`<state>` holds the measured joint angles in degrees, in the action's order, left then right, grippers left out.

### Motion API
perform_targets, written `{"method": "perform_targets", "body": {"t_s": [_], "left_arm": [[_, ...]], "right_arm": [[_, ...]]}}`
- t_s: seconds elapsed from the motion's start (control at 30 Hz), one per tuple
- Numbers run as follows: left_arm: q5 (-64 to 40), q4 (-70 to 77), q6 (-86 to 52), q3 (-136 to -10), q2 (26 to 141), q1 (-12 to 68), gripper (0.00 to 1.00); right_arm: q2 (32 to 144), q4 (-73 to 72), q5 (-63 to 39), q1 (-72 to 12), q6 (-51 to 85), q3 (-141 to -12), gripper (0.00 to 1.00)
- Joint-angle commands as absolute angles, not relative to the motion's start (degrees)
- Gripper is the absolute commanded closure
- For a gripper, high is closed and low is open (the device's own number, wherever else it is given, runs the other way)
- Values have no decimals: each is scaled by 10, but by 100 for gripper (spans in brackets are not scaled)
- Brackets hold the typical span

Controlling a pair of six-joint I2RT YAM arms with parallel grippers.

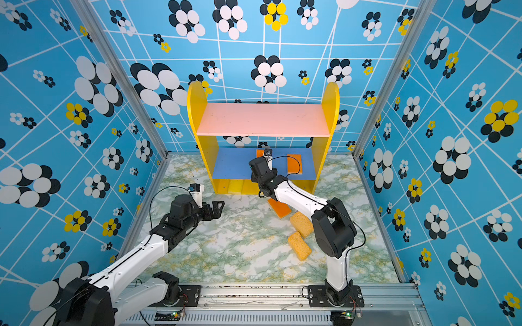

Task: Arrange cleaning sponges on a shelf
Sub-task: Place the cleaning sponge at the shelf.

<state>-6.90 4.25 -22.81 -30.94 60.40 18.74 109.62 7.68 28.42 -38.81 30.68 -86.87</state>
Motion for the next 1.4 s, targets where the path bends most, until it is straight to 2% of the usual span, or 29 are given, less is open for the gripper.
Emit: {"method": "perform_targets", "body": {"t_s": [0.0,0.53,0.9,1.17,1.37], "left_arm": [[-68,37,-216,-314,592,181,1],[-63,35,-216,-308,582,181,1],[-65,35,-216,-309,584,180,1],[-63,33,-216,-310,584,179,1],[-63,35,-218,-309,585,179,1]], "right_arm": [[1108,103,297,-384,303,-888,36],[1117,114,293,-384,308,-886,34],[1129,120,301,-385,305,-888,19],[1114,120,300,-384,282,-885,1],[1075,170,264,-384,208,-906,1]]}}
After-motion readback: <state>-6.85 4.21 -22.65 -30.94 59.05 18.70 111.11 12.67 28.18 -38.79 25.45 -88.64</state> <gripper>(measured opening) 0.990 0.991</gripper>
